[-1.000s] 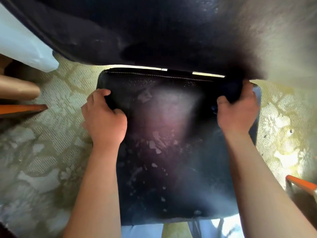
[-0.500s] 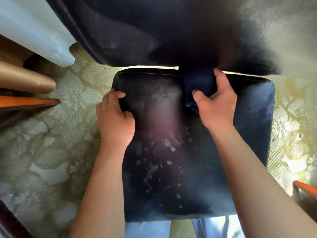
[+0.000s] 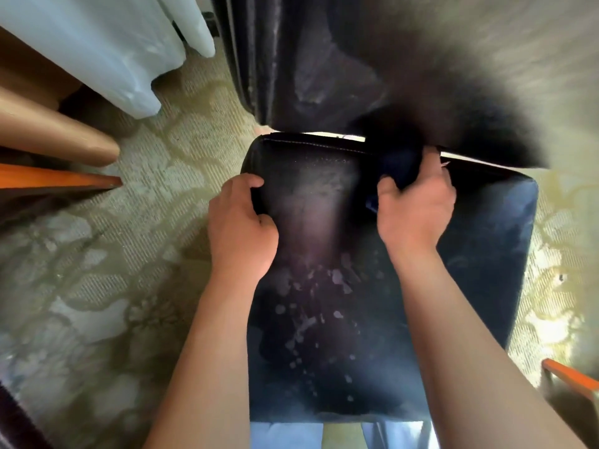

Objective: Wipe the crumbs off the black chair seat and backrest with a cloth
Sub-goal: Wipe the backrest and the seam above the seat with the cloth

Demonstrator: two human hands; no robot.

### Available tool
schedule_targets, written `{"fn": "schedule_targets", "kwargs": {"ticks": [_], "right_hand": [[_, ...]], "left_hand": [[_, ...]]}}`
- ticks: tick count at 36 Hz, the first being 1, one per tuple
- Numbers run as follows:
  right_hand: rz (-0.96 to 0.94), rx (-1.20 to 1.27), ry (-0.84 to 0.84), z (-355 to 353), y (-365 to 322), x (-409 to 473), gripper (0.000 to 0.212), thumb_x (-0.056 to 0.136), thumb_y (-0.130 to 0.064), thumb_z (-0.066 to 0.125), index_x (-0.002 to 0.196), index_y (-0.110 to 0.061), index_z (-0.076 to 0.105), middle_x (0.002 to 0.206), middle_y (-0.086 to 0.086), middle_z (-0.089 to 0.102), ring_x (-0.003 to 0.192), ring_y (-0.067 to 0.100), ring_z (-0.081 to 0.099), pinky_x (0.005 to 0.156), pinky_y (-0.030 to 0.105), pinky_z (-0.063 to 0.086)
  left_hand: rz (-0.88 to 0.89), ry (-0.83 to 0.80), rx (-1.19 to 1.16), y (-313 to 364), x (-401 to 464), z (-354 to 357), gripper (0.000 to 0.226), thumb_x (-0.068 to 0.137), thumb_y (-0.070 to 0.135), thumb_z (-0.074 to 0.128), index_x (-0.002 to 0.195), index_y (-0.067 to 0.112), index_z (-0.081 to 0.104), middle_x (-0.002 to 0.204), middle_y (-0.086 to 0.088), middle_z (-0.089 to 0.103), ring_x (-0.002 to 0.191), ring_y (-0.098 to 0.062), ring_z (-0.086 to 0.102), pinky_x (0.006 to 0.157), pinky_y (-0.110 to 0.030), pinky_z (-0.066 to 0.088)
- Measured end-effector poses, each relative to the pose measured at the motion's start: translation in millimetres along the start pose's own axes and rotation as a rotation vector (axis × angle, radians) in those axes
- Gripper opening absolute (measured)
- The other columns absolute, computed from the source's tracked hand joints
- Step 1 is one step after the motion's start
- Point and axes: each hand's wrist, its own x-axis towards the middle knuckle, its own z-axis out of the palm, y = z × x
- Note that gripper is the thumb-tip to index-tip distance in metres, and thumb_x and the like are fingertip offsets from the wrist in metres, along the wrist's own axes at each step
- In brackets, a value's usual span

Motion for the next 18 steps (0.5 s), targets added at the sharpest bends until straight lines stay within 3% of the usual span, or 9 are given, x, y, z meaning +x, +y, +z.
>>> {"fn": "schedule_targets", "kwargs": {"ticks": [6,10,12,15,16,18], "right_hand": [[-0.061,0.066,-0.046,22,-26,-12,0.057,0.083,-0.025,0.067,0.137,-0.011,0.051,0.127,0.015,0.061,0.110,0.039,0.055,0.087,0.039,0.045],[-0.157,0.092,-0.115,31,-47,-30,0.060,0.084,-0.022,0.068,0.140,-0.011,0.050,0.126,0.015,0.061,0.111,0.038,0.053,0.088,0.037,0.041],[-0.218,0.121,-0.171,33,-53,-38,0.062,0.083,-0.020,0.068,0.142,-0.015,0.050,0.122,0.012,0.063,0.109,0.035,0.052,0.085,0.035,0.040],[-0.236,0.188,-0.233,28,-56,-41,0.060,0.082,-0.019,0.069,0.140,-0.018,0.053,0.118,0.006,0.066,0.108,0.031,0.053,0.083,0.030,0.038],[-0.202,0.230,-0.231,24,-53,-40,0.060,0.081,-0.019,0.071,0.139,-0.019,0.054,0.119,0.004,0.067,0.110,0.030,0.054,0.087,0.027,0.040],[-0.116,0.315,-0.189,15,-41,-39,0.063,0.077,-0.024,0.074,0.138,-0.021,0.056,0.121,0.005,0.067,0.114,0.027,0.058,0.101,0.029,0.044]], "left_hand": [[-0.008,-0.025,-0.068,-5,3,-1,0.043,0.072,0.003,0.039,0.103,0.032,0.045,0.118,0.013,0.056,0.093,-0.034,0.060,0.080,-0.054,0.052],[-0.005,-0.048,-0.101,-6,3,-2,0.037,0.074,0.000,0.038,0.094,0.031,0.040,0.128,0.014,0.058,0.093,-0.031,0.060,0.071,-0.040,0.045],[-0.032,-0.056,-0.131,-5,3,-5,0.036,0.079,-0.007,0.040,0.094,0.025,0.043,0.137,0.014,0.056,0.089,-0.025,0.061,0.068,-0.033,0.041],[-0.099,-0.059,-0.211,-1,2,-10,0.031,0.083,-0.010,0.039,0.096,0.017,0.045,0.131,0.021,0.055,0.072,0.002,0.060,0.059,-0.028,0.042],[-0.116,-0.054,-0.234,-1,1,-11,0.030,0.083,-0.010,0.039,0.095,0.017,0.044,0.130,0.022,0.056,0.069,0.003,0.059,0.058,-0.027,0.042],[-0.134,-0.043,-0.263,-3,1,-11,0.031,0.083,-0.009,0.038,0.092,0.019,0.043,0.130,0.023,0.057,0.077,-0.017,0.063,0.062,-0.033,0.042]]}}
